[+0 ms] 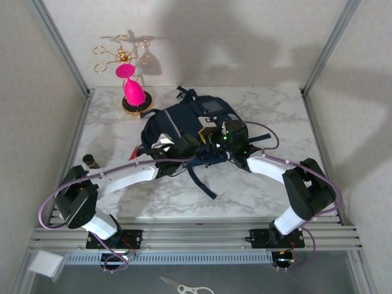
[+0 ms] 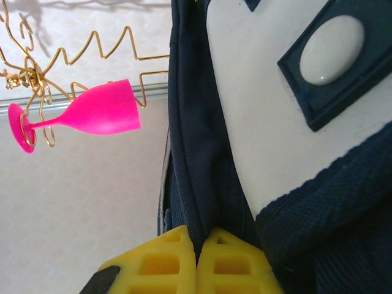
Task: Pack books, pencil case, and school supplies into a backpack
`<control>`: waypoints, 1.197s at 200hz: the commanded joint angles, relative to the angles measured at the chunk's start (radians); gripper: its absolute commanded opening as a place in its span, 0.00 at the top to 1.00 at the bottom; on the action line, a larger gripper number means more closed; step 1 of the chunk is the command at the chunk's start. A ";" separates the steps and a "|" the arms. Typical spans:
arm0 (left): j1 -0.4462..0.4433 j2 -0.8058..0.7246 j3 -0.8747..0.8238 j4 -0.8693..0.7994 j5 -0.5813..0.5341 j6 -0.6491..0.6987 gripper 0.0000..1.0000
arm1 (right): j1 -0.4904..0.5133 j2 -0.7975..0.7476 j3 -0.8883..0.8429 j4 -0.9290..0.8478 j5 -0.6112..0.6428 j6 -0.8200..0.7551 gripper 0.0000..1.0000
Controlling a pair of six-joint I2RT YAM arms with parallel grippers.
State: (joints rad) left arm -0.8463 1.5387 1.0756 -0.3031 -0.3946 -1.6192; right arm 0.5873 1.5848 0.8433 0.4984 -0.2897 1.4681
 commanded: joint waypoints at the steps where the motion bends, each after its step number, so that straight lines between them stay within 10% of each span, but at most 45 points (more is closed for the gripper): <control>1: 0.012 -0.011 0.058 0.032 -0.071 0.018 0.67 | 0.030 -0.037 0.013 0.168 -0.072 0.017 1.00; 239: -0.001 0.065 0.112 -0.052 -0.025 -0.019 0.73 | 0.032 -0.019 0.021 0.161 -0.057 0.012 1.00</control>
State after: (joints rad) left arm -0.8665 1.5856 1.1652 -0.2962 -0.4046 -1.6268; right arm 0.5919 1.5860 0.8433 0.5129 -0.2890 1.4788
